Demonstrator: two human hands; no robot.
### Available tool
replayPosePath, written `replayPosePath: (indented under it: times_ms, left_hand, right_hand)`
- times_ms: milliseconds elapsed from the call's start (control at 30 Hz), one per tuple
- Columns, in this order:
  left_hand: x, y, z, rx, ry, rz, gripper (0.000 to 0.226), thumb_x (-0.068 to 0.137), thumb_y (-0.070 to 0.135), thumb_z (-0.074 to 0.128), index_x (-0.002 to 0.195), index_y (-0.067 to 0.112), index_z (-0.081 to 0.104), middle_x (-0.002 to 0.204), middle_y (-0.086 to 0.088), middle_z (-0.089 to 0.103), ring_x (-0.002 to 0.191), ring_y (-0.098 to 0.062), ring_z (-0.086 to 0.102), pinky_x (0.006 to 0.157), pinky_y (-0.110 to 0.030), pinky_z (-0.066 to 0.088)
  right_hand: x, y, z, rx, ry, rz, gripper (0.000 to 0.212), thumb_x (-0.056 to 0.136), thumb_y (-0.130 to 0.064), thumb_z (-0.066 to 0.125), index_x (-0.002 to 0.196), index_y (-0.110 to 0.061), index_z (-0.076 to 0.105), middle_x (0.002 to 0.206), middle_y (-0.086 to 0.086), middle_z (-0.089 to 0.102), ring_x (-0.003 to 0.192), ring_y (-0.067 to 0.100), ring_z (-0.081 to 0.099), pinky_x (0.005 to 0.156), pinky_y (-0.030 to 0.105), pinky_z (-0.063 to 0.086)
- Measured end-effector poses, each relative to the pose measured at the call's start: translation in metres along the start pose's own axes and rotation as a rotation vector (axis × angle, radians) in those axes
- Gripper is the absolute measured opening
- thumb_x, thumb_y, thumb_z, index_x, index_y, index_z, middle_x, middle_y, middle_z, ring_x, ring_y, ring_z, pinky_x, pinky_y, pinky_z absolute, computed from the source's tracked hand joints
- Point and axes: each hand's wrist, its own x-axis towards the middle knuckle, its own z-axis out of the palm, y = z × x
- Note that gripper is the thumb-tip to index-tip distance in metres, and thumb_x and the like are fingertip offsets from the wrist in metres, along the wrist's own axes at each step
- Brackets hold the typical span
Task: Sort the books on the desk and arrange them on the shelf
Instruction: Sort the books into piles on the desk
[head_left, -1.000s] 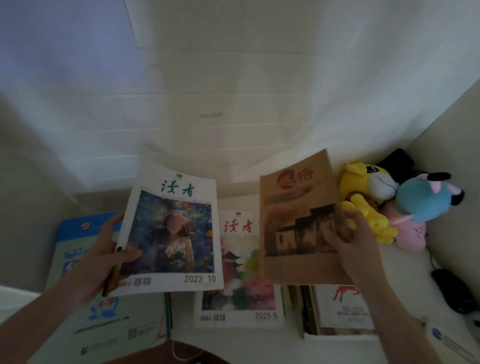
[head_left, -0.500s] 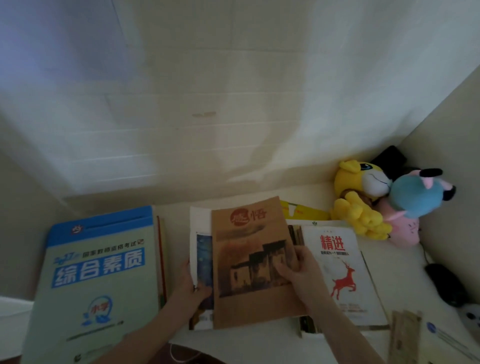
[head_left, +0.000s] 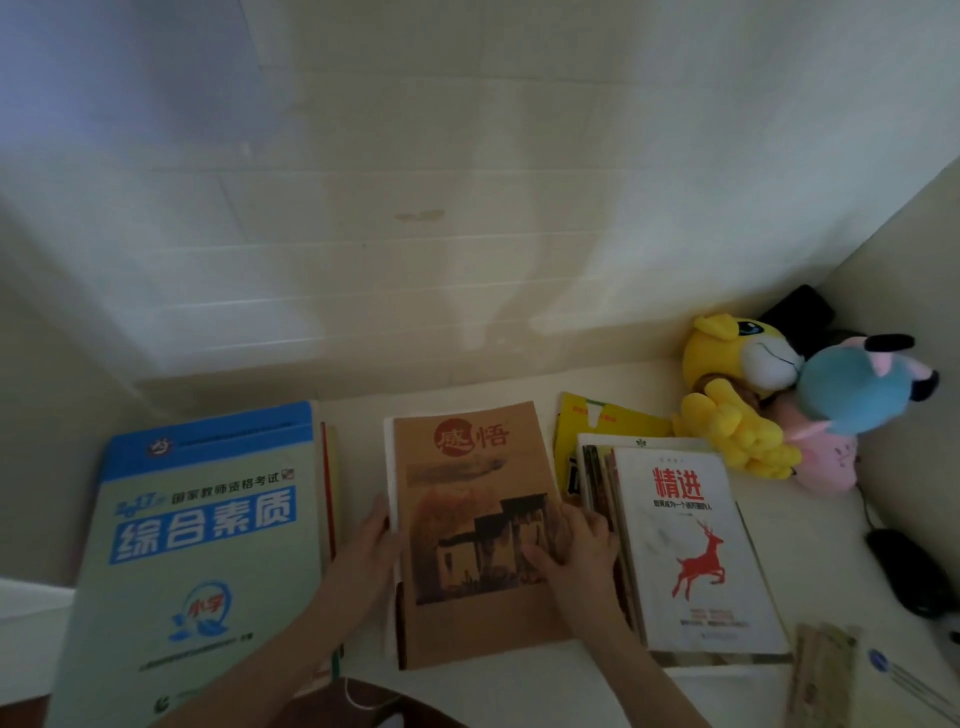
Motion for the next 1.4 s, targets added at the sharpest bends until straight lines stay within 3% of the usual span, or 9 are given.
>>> replayPosePath:
  times_ms: [133,467,567,667,867,1100,1233,1333,1400]
  left_hand:
    - [0.021,0.005,-0.006,-0.050,0.010,0.017,0.037,0.102,0.023,0.040,0.138,0.028,0.040,0.139,0.011,0.042,0.134,-0.010,0.035,0.114,-0.030,0.024]
    - [0.030,0.010,0.001,-0.007,-0.173,-0.095,0.072,0.101,0.019,0.041,0.145,0.033,-0.015,0.157,-0.001,0.017,0.141,-0.022,0.028,0.114,-0.032,0.027]
    - [0.028,0.018,0.006,-0.025,-0.183,-0.168,0.079,0.100,0.022,0.044,0.148,0.016,-0.019,0.156,-0.006,0.022,0.139,-0.024,0.031,0.110,-0.028,0.028]
    - [0.030,0.018,0.007,-0.083,-0.162,-0.186,0.085,0.097,0.020,0.051,0.149,0.015,-0.015,0.154,-0.008,0.027,0.137,-0.024,0.035,0.110,-0.030,0.030]
    - [0.032,0.015,0.009,-0.196,-0.148,-0.191,0.065,0.095,0.026,0.055,0.148,0.019,0.019,0.141,-0.001,0.046,0.128,-0.022,0.046,0.110,-0.036,0.036]
    - [0.029,0.020,0.023,-0.172,-0.105,-0.183,0.054,0.095,0.012,0.054,0.142,0.018,0.029,0.121,0.003,0.052,0.106,-0.010,0.047,0.094,-0.022,0.037]
    - [0.030,0.025,0.027,-0.043,-0.140,-0.184,0.063,0.096,0.015,0.053,0.147,0.013,0.016,0.145,-0.008,0.041,0.127,-0.021,0.045,0.098,-0.024,0.036]
    - [0.031,0.028,0.025,-0.075,-0.191,-0.276,0.093,0.094,0.023,0.057,0.148,0.008,-0.018,0.156,-0.012,0.018,0.141,-0.028,0.026,0.111,-0.031,0.027]
    - [0.030,0.035,0.023,0.078,-0.171,-0.253,0.101,0.092,0.034,0.058,0.146,0.012,-0.025,0.158,-0.013,-0.012,0.147,-0.028,0.004,0.118,-0.038,0.013]
  right_hand:
    - [-0.001,-0.004,0.004,0.198,-0.033,0.020,0.059,0.085,-0.010,0.071,0.135,-0.026,0.044,0.128,-0.005,0.054,0.120,0.014,0.051,0.097,0.033,0.045]
    - [-0.012,0.001,0.009,0.128,-0.002,0.009,0.053,0.080,-0.006,0.071,0.123,-0.030,0.053,0.115,-0.013,0.062,0.110,0.004,0.056,0.091,0.035,0.051]
    - [-0.013,0.000,0.008,0.092,-0.009,-0.004,0.041,0.084,-0.009,0.069,0.108,-0.037,0.050,0.100,-0.024,0.059,0.091,-0.006,0.056,0.073,0.013,0.047]
    - [-0.009,0.001,0.008,0.054,-0.005,0.009,0.029,0.088,-0.019,0.067,0.111,-0.032,0.053,0.102,-0.020,0.061,0.095,0.000,0.059,0.072,0.014,0.046]
    - [-0.009,-0.009,0.012,0.268,-0.127,0.261,0.067,0.095,-0.033,0.059,0.150,-0.018,0.023,0.143,0.001,0.048,0.127,0.023,0.051,0.102,0.044,0.046]
    - [-0.011,-0.011,0.011,0.142,-0.112,0.308,0.049,0.097,-0.039,0.053,0.139,-0.020,0.035,0.131,-0.002,0.058,0.113,0.019,0.060,0.066,0.024,0.041]
    - [-0.013,-0.010,0.011,0.112,-0.112,0.285,0.045,0.097,-0.038,0.053,0.136,-0.023,0.036,0.129,-0.006,0.058,0.099,0.010,0.057,0.061,0.018,0.038]
    - [-0.017,-0.015,0.008,0.107,-0.145,0.238,0.056,0.096,-0.034,0.055,0.143,-0.020,0.027,0.144,0.000,0.047,0.111,0.010,0.053,0.084,0.024,0.048]
    - [-0.022,-0.021,-0.006,-0.034,-0.076,0.126,0.072,0.097,-0.037,0.053,0.152,-0.017,0.012,0.160,0.002,0.016,0.140,0.017,0.030,0.114,0.029,0.027]
